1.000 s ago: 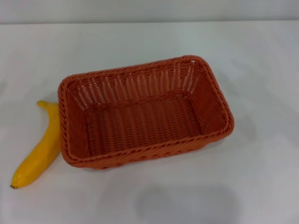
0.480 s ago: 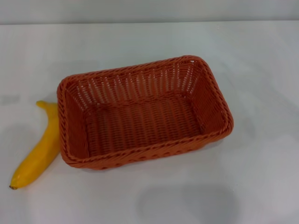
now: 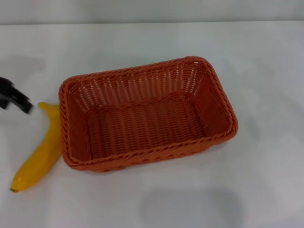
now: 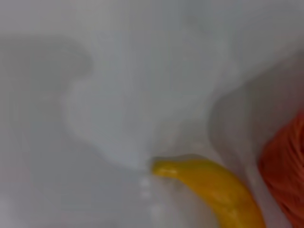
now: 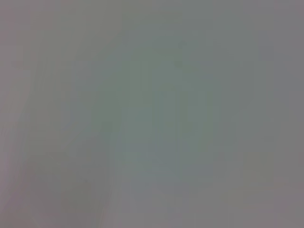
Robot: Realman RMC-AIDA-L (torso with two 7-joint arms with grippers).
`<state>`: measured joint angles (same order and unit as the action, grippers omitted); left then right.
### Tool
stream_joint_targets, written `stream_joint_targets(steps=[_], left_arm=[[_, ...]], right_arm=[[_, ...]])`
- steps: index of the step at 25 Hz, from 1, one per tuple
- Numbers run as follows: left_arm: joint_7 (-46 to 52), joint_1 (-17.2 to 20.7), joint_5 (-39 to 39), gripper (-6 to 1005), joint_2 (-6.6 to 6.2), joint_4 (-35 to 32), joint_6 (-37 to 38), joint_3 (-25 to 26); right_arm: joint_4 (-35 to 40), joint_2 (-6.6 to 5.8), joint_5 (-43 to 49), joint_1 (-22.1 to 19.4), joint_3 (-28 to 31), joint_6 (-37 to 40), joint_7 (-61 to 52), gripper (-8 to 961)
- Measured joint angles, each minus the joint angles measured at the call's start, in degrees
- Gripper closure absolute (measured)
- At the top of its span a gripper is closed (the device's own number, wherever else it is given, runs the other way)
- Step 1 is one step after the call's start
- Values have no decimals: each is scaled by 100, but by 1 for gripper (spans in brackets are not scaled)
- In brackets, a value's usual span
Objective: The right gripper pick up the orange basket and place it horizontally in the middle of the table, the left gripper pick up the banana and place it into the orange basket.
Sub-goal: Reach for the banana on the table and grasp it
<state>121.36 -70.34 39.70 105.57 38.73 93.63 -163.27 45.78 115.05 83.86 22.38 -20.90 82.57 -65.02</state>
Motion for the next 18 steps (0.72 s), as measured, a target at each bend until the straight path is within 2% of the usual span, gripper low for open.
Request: stream_joint_targets(steps=[1,5,8,15,18], left_arm=[[-1,-23,36,301,47,-42,-37,0],[-9,-188,299,302,389,-188,-236,3],[-4,-278,415,302,574,-274,-264,6],[84,-368,649,302,885,-327,-322,7],[144,-397,794,303,967,-329,-339,6]], right_arm=[[-4,0,-6,0,1,-3,4,427],[6,-2,-17,-3,7,-20,2,427],[29,0,-52,-31,6,-7,-10,427],[0,4,-157,-68,6,-11,7,427],[0,3,-164,-80,10,-14,8,427]])
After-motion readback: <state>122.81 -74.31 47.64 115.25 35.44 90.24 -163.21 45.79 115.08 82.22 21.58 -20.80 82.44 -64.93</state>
